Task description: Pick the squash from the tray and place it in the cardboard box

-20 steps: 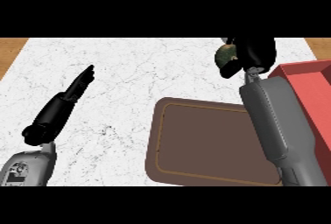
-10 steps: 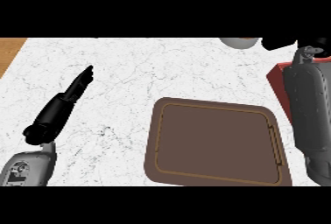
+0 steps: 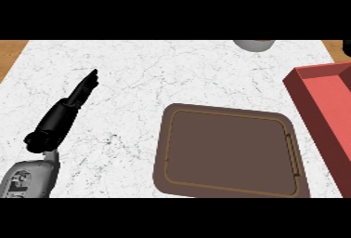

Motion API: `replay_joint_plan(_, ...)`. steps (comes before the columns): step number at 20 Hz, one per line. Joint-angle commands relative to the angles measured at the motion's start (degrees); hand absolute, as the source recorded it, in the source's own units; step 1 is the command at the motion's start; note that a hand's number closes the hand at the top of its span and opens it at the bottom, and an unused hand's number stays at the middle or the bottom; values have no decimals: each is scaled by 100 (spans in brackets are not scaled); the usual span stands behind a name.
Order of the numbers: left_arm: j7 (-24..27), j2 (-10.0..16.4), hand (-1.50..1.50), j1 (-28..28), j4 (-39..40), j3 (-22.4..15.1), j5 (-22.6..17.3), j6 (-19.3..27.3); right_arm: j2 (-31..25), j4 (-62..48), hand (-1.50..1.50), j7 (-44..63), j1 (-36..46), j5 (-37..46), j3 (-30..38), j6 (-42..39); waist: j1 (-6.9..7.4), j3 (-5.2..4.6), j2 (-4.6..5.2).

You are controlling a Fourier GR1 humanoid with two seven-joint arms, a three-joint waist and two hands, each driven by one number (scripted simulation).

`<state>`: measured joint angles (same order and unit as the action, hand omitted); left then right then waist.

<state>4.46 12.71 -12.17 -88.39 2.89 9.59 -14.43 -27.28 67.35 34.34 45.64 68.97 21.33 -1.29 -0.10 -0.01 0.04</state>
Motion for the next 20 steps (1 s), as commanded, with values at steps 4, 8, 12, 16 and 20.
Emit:
replay_joint_plan(4,-253,-67,0,92,-347,-126,2,-51,-535,-1073,150,-394,-345,-692,596,-1060,54,8,-6)
replay_joint_plan(8,-5,-46,0,43,-100,-7,-22,-56,-855,-1415,150,-879,-556,-937,661,-1409,31,3,8)
replay_joint_plan(12,-383,-28,0,-132,-254,31,-100,-97,-1091,-1501,150,-1049,-1024,-1134,720,-2127,-21,2,-11)
replay_joint_plan(16,-387,-84,0,170,-504,-58,-87,-132,-1366,-1558,-150,-1551,-1225,-1669,972,-2836,2,3,-26)
replay_joint_plan(20,-99,-89,0,15,-141,32,-2,-41,-1353,-1649,-150,-2170,-1026,-2012,988,-2768,28,3,-2)
